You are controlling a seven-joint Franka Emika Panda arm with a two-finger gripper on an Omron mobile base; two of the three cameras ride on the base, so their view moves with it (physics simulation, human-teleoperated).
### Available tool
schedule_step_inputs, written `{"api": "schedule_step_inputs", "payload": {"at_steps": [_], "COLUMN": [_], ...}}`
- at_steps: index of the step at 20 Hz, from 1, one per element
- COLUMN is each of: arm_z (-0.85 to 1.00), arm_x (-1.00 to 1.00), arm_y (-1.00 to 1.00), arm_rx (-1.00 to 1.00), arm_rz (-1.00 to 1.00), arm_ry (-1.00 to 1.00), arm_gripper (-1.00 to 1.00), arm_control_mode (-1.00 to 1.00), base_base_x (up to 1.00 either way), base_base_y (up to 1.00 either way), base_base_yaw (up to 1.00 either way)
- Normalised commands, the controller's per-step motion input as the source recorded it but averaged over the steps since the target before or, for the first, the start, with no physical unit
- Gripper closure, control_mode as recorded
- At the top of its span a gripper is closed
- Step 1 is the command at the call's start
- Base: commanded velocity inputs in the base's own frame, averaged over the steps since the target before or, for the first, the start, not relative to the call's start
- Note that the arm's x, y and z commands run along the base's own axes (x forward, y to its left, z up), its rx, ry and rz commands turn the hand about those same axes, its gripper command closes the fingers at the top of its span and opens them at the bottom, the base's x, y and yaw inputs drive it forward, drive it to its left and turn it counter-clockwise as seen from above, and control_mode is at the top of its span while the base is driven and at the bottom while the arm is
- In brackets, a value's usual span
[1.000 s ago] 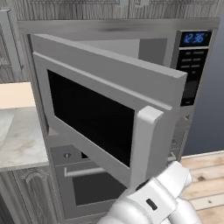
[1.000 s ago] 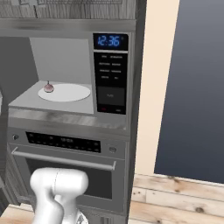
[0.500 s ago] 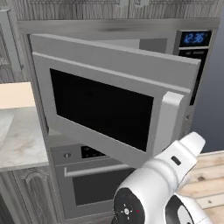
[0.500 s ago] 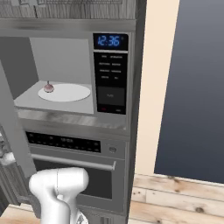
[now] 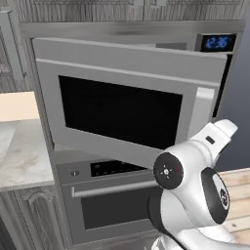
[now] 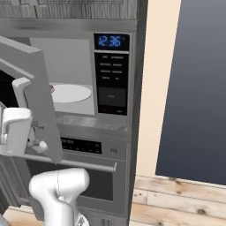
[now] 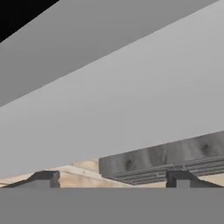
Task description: Close the microwave door.
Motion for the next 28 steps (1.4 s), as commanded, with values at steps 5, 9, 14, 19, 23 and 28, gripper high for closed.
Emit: {"api": "schedule_step_inputs", "payload": {"at_steps": [5,9,14,19,23,28], "arm_z": [0.00,0.00,0.00,0.00,0.00,0.00], "arm_x": [0.89,0.88,0.85,0.80,0.80,0.84], "arm_y": [-0.34,-0.16,-0.11,-0.10,-0.10,-0.11], "arm_rx": [0.00,0.03,0.09,0.05,0.05,0.03], "arm_rz": [0.13,0.17,0.16,0.12,0.12,0.11], "arm_ry": [-0.02,-0.21,-0.30,-0.23,-0.21,-0.17], "arm_gripper": [-1.00,-1.00,-1.00,-1.00,-1.00,-1.00], "arm_control_mode": [-1.00,-1.00,-1.00,-1.00,-1.00,-1.00], "base_base_x": [0.00,0.00,0.00,0.00,0.00,0.00], "base_base_y": [0.00,0.00,0.00,0.00,0.00,0.00], "base_base_yaw": [0.00,0.00,0.00,0.00,0.00,0.00]}}
